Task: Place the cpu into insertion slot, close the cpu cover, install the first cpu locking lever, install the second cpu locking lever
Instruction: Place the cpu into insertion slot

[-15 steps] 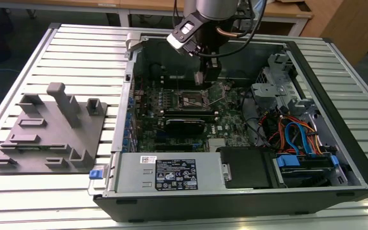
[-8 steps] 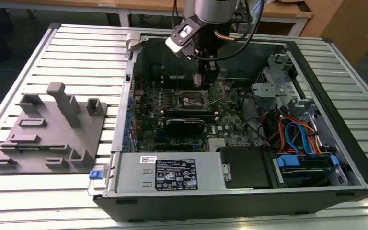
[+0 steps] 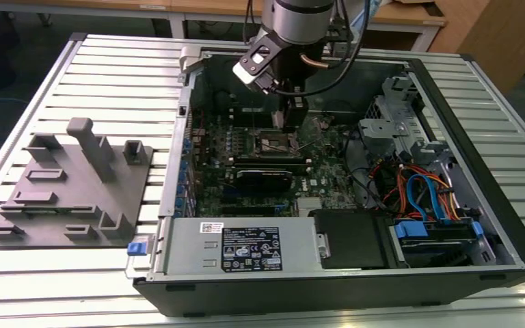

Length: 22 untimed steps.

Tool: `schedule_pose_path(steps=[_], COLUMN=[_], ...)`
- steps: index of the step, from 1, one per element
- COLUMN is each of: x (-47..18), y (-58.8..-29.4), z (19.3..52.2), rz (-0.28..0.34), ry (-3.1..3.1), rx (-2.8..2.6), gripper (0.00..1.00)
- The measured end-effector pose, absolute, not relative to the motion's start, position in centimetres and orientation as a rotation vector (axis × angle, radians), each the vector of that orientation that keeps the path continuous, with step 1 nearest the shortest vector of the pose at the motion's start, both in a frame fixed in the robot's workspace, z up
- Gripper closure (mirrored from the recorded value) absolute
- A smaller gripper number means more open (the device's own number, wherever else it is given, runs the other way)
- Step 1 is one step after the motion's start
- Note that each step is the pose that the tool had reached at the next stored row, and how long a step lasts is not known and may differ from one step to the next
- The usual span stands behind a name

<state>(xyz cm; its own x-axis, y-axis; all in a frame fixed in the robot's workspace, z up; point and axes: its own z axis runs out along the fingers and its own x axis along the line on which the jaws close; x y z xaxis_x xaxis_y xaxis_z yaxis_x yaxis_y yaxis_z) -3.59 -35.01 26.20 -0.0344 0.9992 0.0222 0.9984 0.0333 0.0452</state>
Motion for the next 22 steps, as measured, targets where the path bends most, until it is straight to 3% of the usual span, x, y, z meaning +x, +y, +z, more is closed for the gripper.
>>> schedule_pose_path(steps=[22], x=[-3.8], y=[-35.01], z=[25.1], rz=[0.075], ry=[2.252], rx=[2.167], gripper=[0.46])
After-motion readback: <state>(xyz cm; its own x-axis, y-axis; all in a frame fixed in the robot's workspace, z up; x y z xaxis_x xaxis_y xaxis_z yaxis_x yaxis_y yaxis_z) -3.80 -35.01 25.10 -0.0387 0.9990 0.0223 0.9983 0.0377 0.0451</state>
